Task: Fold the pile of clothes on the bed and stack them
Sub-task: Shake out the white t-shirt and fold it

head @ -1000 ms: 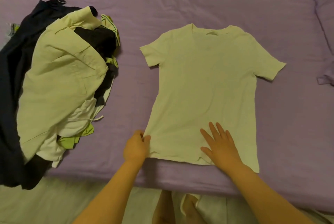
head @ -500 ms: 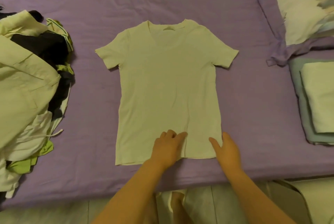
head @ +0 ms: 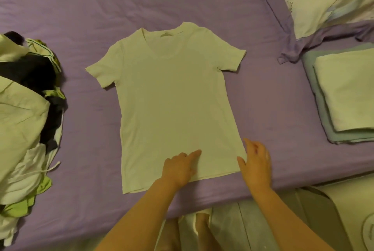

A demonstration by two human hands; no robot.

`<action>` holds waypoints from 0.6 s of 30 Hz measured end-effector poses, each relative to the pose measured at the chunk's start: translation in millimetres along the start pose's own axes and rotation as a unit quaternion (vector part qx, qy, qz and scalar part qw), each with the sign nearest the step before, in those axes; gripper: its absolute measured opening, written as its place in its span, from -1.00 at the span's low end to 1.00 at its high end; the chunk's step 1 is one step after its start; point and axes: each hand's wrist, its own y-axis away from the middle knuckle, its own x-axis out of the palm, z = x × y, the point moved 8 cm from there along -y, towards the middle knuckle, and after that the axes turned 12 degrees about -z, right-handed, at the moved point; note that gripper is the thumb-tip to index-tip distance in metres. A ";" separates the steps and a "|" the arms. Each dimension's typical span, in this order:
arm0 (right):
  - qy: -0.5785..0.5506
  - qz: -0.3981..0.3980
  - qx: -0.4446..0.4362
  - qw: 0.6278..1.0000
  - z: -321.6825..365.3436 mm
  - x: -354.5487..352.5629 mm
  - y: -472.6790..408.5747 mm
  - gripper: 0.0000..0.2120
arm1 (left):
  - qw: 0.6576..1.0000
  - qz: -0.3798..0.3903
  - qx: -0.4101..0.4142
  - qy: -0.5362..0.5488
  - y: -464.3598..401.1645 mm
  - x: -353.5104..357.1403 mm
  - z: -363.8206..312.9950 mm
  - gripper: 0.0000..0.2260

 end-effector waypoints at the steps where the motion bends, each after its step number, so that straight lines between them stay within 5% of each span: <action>1: 0.055 0.020 -0.073 0.996 11.4 5.2 2.8 -0.46 | 1.000 0.003 -0.003 0.009 0.4 -0.4 -0.3 -0.54; 3: 0.110 0.069 -0.133 0.983 17.8 18.0 6.4 -0.49 | 0.999 0.007 -0.015 0.040 1.2 -2.0 -0.1 -0.62; 8: 0.054 0.053 -0.025 0.997 23.8 8.8 -7.6 -0.68 | 0.988 0.033 -0.053 0.141 -1.2 -12.8 5.3 -0.74; 18: -0.038 0.063 -0.044 0.996 98.1 -26.9 -81.8 -0.60 | 0.957 -0.034 -0.095 0.271 -43.9 -98.7 12.5 -0.71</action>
